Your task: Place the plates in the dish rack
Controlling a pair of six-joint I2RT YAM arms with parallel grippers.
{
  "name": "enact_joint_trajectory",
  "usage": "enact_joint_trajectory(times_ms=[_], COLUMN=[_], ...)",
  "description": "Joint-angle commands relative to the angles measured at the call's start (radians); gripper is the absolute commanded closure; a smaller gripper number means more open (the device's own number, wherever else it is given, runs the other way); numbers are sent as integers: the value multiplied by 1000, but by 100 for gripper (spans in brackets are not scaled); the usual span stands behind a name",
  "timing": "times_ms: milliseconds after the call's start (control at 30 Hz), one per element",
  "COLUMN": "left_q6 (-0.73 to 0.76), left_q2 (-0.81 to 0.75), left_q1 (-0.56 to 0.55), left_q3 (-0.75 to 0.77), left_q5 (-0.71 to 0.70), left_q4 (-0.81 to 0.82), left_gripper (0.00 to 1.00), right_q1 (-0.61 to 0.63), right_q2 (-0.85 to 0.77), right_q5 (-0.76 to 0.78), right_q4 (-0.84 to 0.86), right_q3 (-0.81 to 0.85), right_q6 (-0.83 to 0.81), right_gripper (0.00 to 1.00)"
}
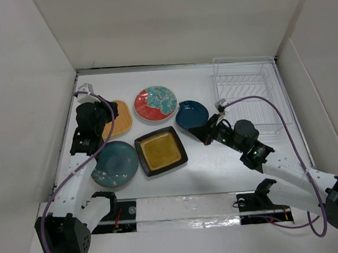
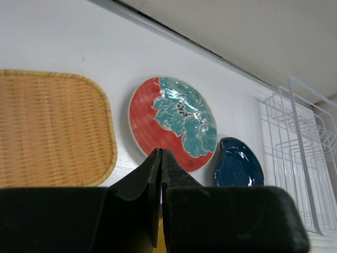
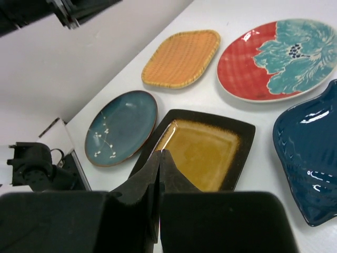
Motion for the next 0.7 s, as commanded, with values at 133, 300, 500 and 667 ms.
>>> enact_joint_trajectory(times_ms=[133, 300, 500, 667], left_q6=[-87, -113, -26, 13], left_q2=[-20, -28, -104, -213], left_q1=[77, 77, 77, 77], left_q3=[-81, -146, -110, -116], left_q5=[84, 181, 225, 275], left_q4=[64, 175, 141, 178], left_gripper=[100, 100, 100, 100], right_q1=[8, 8, 19, 63], right_q2=[3, 28, 86, 190], right_q5=[22, 53, 51, 68], right_q4=[-22, -64, -68, -62], right_q3=[26, 41, 60, 101], right_q6=[-14, -26, -41, -70], right_gripper=[100, 100, 100, 100])
